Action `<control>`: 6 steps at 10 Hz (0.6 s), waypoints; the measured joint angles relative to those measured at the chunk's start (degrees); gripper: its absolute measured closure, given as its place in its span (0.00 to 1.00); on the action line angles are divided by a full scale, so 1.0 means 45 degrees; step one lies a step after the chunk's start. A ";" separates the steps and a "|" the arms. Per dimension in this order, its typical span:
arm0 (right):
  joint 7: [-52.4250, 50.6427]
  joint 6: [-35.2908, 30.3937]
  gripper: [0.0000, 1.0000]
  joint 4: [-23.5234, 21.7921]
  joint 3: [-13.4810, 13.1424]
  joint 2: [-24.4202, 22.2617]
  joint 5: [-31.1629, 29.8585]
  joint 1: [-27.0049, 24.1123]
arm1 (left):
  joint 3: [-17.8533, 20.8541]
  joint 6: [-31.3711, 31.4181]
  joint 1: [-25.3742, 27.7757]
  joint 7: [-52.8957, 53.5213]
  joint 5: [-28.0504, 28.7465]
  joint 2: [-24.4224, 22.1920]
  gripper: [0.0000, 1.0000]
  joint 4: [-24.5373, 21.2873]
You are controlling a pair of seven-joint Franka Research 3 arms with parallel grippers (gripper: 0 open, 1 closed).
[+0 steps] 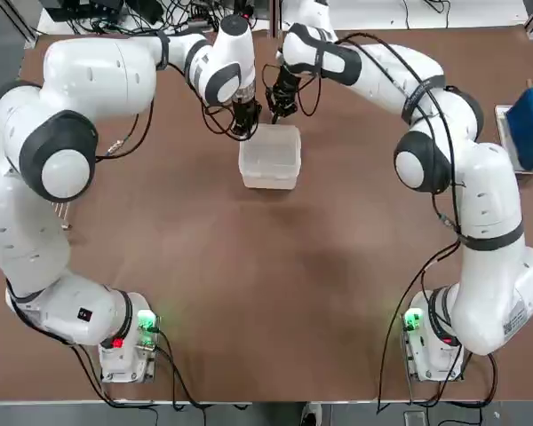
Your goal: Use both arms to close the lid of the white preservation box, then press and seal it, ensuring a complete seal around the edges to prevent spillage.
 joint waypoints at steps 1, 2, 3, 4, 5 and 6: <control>0.0030 0.0032 0.99 -0.0005 0.0000 0.0023 -0.0002 0.0028 | 0.0000 0.0001 -0.0001 -0.0005 0.0000 0.0000 0.99 0.0000; 0.0079 0.0049 0.99 -0.0007 -0.0001 0.0025 -0.0002 0.0038 | 0.0000 0.0002 -0.0001 -0.0007 0.0000 0.0000 0.99 0.0000; 0.0144 0.0054 0.99 -0.0007 -0.0001 0.0025 -0.0002 0.0040 | 0.0000 0.0004 -0.0001 -0.0008 0.0000 0.0000 0.99 0.0000; 0.0173 0.0054 0.99 -0.0007 -0.0001 0.0025 -0.0002 0.0043 | 0.0000 0.0006 -0.0001 -0.0009 0.0000 0.0000 0.99 0.0000; 0.0185 0.0054 0.99 -0.0007 0.0004 0.0025 -0.0002 0.0053 | 0.0000 0.0008 -0.0001 -0.0010 0.0000 0.0000 0.99 0.0000; 0.0224 0.0078 0.99 -0.0006 0.0044 0.0026 -0.0034 0.0073 | -0.0001 0.0008 -0.0001 -0.0014 0.0000 0.0000 0.99 -0.0001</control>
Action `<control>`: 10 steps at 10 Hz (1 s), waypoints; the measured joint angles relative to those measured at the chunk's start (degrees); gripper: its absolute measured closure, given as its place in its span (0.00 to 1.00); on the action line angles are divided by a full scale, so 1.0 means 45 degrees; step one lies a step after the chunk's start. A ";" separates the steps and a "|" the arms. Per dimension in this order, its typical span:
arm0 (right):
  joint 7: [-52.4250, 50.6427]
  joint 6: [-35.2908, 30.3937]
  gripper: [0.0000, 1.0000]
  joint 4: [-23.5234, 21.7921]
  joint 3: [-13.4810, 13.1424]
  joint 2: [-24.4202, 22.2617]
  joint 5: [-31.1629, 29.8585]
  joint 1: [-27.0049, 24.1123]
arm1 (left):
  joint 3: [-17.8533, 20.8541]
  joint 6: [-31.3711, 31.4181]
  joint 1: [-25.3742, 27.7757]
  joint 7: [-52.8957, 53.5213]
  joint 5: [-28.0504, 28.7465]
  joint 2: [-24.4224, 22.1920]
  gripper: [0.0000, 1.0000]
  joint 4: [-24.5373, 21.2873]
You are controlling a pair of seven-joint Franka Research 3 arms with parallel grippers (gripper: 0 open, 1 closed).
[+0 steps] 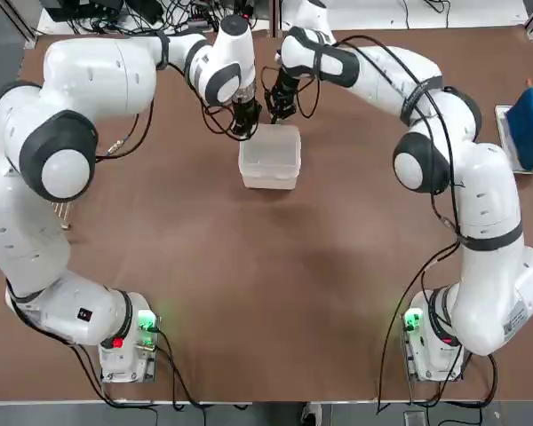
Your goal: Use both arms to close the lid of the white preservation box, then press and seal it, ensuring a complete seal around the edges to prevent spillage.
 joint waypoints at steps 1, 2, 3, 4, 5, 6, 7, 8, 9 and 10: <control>0.0093 0.0069 0.99 0.0000 0.0061 -0.0002 -0.0089 0.0006 | -0.0001 0.0000 -0.0001 -0.0011 0.0000 0.0000 0.99 0.0000; 0.0178 0.0101 0.99 -0.0007 0.0087 -0.0002 -0.0130 0.0010 | -0.0002 0.0005 -0.0001 -0.0029 0.0000 0.0000 0.99 0.0000; 0.0230 0.0147 0.99 -0.0035 0.0113 -0.0005 -0.0174 0.0016 | -0.0003 0.0013 -0.0001 -0.0040 0.0000 0.0001 0.99 0.0000; 0.0261 0.0246 0.99 -0.0090 0.0142 -0.0010 -0.0221 0.0027 | -0.0003 0.0022 -0.0001 -0.0047 0.0000 0.0001 0.99 -0.0001; 0.0283 0.0356 0.99 -0.0159 0.0171 -0.0010 -0.0294 0.0050 | -0.0003 0.0031 -0.0001 -0.0052 0.0000 0.0003 0.99 -0.0001; 0.0307 0.0409 0.99 -0.0205 0.0180 -0.0011 -0.0352 0.0081 | -0.0005 0.0038 -0.0001 -0.0054 0.0000 0.0004 0.99 -0.0001; 0.0320 0.0415 0.99 -0.0218 0.0180 -0.0012 -0.0372 0.0096 | -0.0005 0.0045 -0.0001 -0.0056 0.0000 0.0006 0.99 -0.0001; 0.0327 0.0415 0.99 -0.0220 0.0183 -0.0013 -0.0388 0.0100 | -0.0005 0.0051 -0.0001 -0.0058 0.0000 0.0006 0.99 -0.0001; 0.0340 0.0404 0.99 -0.0223 0.0189 -0.0017 -0.0409 0.0104 | -0.0006 0.0054 -0.0001 -0.0059 0.0000 0.0006 0.99 -0.0001; 0.0385 0.0341 0.99 -0.0226 0.0201 -0.0020 -0.0431 0.0111 | -0.0009 0.0058 -0.0001 -0.0059 0.0000 0.0006 0.99 -0.0001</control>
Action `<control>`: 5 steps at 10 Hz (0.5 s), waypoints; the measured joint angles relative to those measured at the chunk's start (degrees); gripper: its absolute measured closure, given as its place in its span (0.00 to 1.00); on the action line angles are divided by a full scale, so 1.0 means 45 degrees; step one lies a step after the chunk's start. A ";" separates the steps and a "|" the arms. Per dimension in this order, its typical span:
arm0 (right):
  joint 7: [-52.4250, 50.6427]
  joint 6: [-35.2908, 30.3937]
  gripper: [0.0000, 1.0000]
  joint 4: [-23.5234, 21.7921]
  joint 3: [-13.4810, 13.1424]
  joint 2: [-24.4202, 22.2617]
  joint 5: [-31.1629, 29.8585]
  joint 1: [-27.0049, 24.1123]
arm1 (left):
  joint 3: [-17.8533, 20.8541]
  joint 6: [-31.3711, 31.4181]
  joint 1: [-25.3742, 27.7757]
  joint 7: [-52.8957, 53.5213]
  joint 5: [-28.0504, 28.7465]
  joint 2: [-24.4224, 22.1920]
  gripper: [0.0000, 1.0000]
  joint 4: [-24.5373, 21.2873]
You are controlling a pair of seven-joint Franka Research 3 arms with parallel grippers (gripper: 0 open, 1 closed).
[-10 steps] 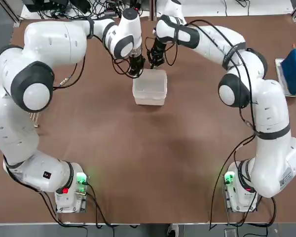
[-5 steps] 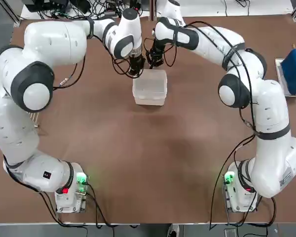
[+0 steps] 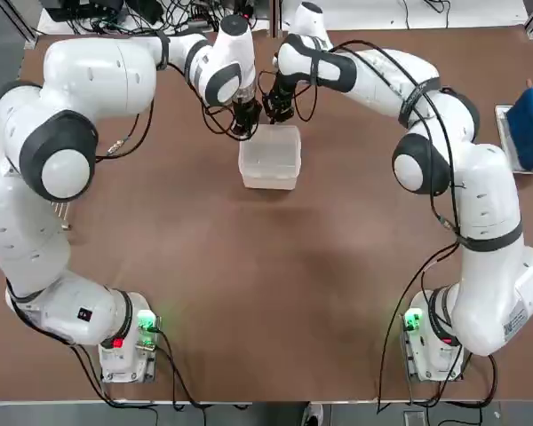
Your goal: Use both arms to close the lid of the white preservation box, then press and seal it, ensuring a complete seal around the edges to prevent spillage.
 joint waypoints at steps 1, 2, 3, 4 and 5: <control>0.0056 -0.0038 0.99 -0.0009 0.0013 -0.0004 -0.0045 0.0015 | -0.0004 0.0003 0.0000 -0.0001 0.0000 0.0000 0.99 0.0000; 0.0076 -0.0043 0.99 -0.0017 0.0013 -0.0007 -0.0053 0.0017 | -0.0006 0.0009 0.0000 -0.0002 0.0000 0.0000 0.99 0.0000; 0.0080 -0.0043 0.99 -0.0023 0.0013 -0.0009 -0.0053 0.0018 | -0.0007 0.0015 0.0001 -0.0006 0.0000 0.0000 0.99 0.0000; 0.0081 -0.0044 0.99 -0.0026 0.0014 -0.0014 -0.0055 0.0018 | -0.0009 0.0028 0.0004 -0.0021 0.0000 0.0000 0.99 0.0000; 0.0081 -0.0046 0.99 -0.0028 0.0014 -0.0020 -0.0055 0.0014 | -0.0010 0.0052 0.0008 -0.0028 0.0000 0.0000 0.99 0.0000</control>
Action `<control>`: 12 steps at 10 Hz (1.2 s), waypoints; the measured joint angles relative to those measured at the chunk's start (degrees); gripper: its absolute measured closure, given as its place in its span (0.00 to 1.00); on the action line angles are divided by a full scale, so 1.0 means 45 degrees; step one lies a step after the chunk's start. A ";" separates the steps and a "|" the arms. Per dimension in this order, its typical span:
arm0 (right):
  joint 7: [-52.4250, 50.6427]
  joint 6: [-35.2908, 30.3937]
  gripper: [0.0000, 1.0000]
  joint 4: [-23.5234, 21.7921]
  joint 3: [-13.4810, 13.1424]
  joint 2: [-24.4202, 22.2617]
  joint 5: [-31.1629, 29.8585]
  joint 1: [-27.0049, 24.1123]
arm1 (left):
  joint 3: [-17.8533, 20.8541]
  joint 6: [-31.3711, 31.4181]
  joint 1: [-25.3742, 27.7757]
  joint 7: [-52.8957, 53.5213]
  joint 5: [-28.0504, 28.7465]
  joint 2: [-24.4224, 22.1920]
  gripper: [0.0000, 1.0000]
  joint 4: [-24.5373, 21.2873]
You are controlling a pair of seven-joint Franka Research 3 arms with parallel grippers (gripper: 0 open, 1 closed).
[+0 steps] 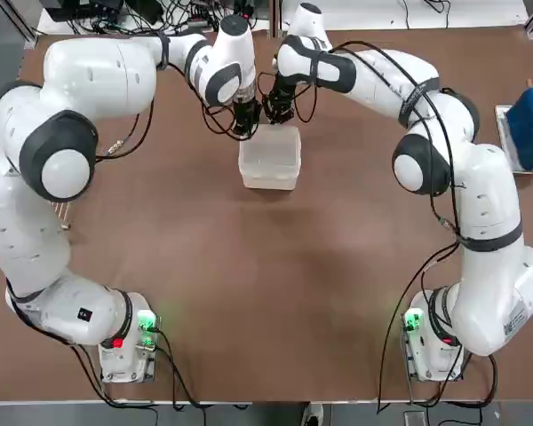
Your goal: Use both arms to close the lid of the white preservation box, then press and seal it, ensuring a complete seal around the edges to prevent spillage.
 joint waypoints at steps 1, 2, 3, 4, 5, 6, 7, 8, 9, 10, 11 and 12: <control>0.0000 -0.0004 0.99 0.0000 0.0002 -0.0005 0.0001 -0.0007 | -0.0001 0.0028 0.0005 0.0000 0.0000 0.0001 0.99 0.0000; 0.0000 -0.0030 0.99 0.0006 0.0005 -0.0015 0.0003 -0.0026 | 0.0000 0.0066 0.0013 0.0000 0.0000 0.0000 0.99 0.0008; 0.0000 -0.0151 0.99 0.0034 0.0002 -0.0053 0.0003 -0.0082 | 0.0006 0.0218 0.0037 0.0000 0.0000 -0.0005 0.98 0.0033; 0.0000 -0.0387 0.98 0.0131 0.0002 -0.0131 0.0005 -0.0201 | 0.0011 0.0248 0.0092 0.0000 0.0000 -0.0079 0.97 0.0146; 0.0000 -0.0642 0.98 0.0258 0.0005 -0.0290 0.0009 -0.0363 | 0.0004 -0.0113 0.0236 0.0003 0.0000 -0.0342 0.96 0.0321; 0.0000 -0.0764 0.97 0.0346 0.0003 -0.0467 0.0010 -0.0570 | -0.0003 -0.0676 0.0411 0.0023 0.0000 -0.0741 0.96 0.0570; 0.0001 -0.0784 0.96 0.0419 -0.0003 -0.0623 0.0017 -0.0827 | -0.0006 -0.1098 0.0549 0.0068 0.0000 -0.1118 0.96 0.0843; 0.0012 -0.0771 0.91 0.0504 -0.0004 -0.0880 0.0024 -0.1196 | -0.0011 -0.1413 0.0694 0.0217 0.0000 -0.1398 0.94 0.1110; 0.0011 -0.0867 0.85 0.0550 0.0006 -0.1301 0.0025 -0.1685 | -0.0005 -0.1702 0.0852 0.0551 0.0013 -0.1567 0.90 0.1361; 0.0009 -0.1190 0.80 0.0554 0.0004 -0.1845 0.0022 -0.2214 | 0.0003 -0.2086 0.1024 0.1333 0.0018 -0.1719 0.85 0.1624; 0.0007 -0.1421 0.77 0.0552 -0.0011 -0.2354 -0.0040 -0.2634 | 0.0020 -0.2654 0.1312 0.2259 0.0019 -0.1949 0.73 0.1979; -0.0001 -0.1500 0.70 0.0546 -0.0020 -0.2794 -0.0426 -0.2981 | 0.0014 -0.3423 0.1787 0.3051 0.0019 -0.2260 0.59 0.2408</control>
